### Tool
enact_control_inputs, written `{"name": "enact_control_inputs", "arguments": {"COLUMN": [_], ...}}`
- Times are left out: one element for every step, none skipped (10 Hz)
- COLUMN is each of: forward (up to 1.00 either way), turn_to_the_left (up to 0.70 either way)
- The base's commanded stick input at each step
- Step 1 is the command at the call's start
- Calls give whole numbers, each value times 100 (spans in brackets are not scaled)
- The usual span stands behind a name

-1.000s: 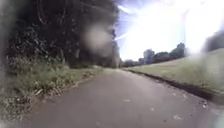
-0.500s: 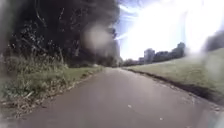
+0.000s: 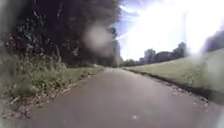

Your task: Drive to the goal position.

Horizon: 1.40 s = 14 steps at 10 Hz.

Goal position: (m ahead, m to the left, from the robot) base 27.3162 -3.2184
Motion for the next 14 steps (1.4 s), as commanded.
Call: {"name": "enact_control_inputs", "arguments": {"forward": [70, 70, 70, 70, 70, 70, 70, 70, 70, 70, 70, 70, 70, 70], "turn_to_the_left": [0, 0, 0, 0, 0, -9, -14, -14, -14, -14, -14, -7, 0, 0]}}
